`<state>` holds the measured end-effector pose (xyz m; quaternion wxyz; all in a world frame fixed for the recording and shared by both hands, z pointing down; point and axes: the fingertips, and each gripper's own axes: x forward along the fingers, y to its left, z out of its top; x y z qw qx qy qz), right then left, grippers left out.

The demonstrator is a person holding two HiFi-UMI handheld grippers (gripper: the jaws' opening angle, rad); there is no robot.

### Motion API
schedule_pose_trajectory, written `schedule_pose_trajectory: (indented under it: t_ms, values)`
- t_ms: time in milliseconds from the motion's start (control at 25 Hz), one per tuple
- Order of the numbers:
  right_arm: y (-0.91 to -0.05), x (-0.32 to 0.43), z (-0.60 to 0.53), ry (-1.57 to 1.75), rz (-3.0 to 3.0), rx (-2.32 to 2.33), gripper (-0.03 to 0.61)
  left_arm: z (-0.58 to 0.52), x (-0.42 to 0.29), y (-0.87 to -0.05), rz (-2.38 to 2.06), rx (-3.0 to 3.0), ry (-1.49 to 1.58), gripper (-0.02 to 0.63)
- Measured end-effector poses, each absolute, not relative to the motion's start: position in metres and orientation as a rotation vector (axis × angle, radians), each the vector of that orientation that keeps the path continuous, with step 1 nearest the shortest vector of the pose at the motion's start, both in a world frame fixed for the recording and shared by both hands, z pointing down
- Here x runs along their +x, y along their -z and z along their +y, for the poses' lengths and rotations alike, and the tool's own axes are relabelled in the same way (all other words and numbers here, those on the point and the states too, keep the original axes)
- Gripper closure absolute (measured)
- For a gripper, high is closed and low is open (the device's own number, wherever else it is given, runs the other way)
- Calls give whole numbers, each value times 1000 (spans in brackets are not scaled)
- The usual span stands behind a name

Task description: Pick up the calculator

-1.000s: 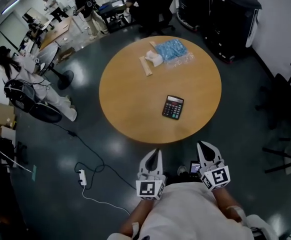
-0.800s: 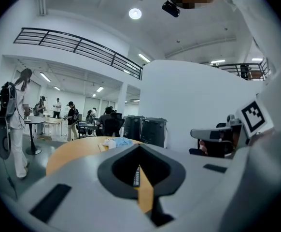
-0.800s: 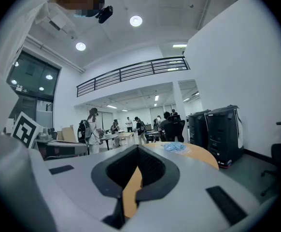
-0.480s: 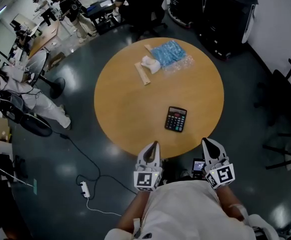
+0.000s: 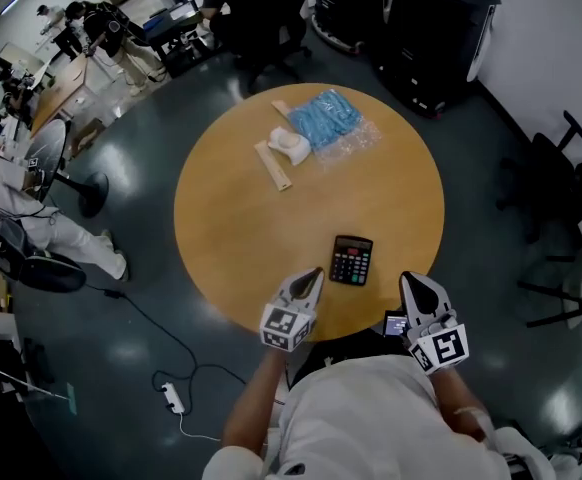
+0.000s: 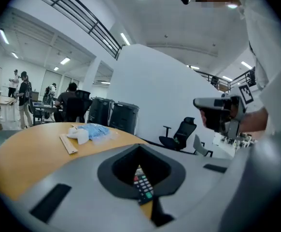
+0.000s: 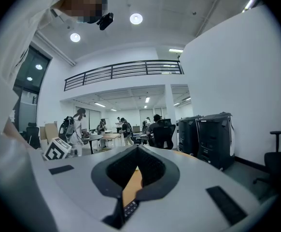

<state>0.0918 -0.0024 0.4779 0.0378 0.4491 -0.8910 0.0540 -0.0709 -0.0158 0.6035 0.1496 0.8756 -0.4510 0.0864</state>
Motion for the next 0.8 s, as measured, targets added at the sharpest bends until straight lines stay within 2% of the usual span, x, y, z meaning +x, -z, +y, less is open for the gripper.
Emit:
schedule_pose_trajectory:
  t_ms: [400, 440, 520, 800]
  values:
    - [-495, 89, -45, -227, -2727, 1334, 564, -93, -62, -702, -1053, 2433, -479, 601]
    - [-497, 90, -49, -234, -2723, 1334, 564, -99, -57, -712, -997, 2427, -508, 589]
    - [-501, 93, -57, -252, -2716, 1339, 564, -106, -48, -736, -874, 2409, -608, 501]
    - [-515, 106, -75, -311, -2676, 1335, 564, -114, -34, -802, -536, 2329, -908, 396]
